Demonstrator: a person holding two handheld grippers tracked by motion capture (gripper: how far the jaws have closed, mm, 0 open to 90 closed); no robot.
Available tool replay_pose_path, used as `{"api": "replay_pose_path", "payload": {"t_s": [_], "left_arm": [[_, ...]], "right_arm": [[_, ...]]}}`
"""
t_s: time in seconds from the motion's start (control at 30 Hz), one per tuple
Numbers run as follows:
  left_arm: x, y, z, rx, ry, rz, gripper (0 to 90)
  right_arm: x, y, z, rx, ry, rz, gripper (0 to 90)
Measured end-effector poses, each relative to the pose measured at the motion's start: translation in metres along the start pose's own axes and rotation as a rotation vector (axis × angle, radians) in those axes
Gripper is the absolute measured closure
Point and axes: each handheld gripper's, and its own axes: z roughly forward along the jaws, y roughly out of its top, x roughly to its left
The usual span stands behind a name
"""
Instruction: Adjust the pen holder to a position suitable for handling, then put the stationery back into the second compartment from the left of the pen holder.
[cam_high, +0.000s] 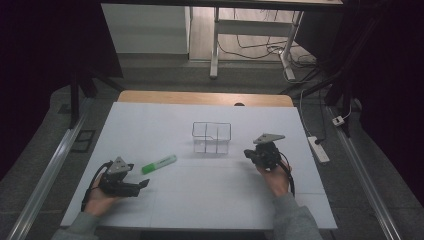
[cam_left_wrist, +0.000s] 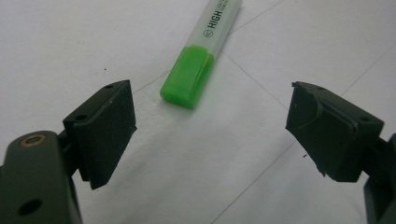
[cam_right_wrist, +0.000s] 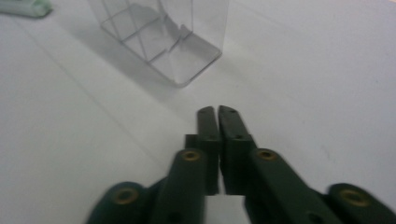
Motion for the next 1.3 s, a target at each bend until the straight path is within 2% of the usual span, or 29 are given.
{"api": "replay_pose_path", "payload": {"t_s": [0.1, 0.2, 0.3, 0.47, 0.7, 1.0, 1.17, 1.3], "left_arm": [[0.0, 0.0, 0.0, 0.002, 0.001, 0.002, 15.5], [0.0, 0.0, 0.0, 0.0, 0.0, 0.002, 15.6], [0.0, 0.0, 0.0, 0.001, 0.001, 0.002, 15.6], [-0.001, 0.0, 0.0, 0.0, 0.0, 0.002, 15.6], [0.0, 0.001, 0.0, 0.001, -0.001, 0.001, 15.7], [-0.001, 0.003, -0.001, 0.008, -0.007, 0.004, 16.0], [-0.002, 0.006, -0.003, 0.016, -0.005, 0.012, 16.1], [-0.004, 0.011, -0.005, 0.036, 0.008, 0.039, 16.2]], "right_arm": [[0.001, -0.012, -0.012, -0.038, 0.041, 0.011, 68.6], [0.001, -0.021, -0.025, -0.069, 0.049, 0.024, 57.9], [0.001, -0.028, -0.037, -0.105, 0.072, 0.049, 51.7], [0.003, -0.042, -0.048, -0.105, 0.083, 0.027, 44.4], [0.004, -0.053, -0.059, -0.115, 0.102, 0.01, 39.9], [0.01, -0.051, -0.055, -0.09, 0.101, -0.052, 38.8], [0.009, -0.051, -0.055, -0.088, 0.102, -0.051, 38.8], [0.008, -0.052, -0.055, -0.088, 0.104, -0.042, 39.0]]}}
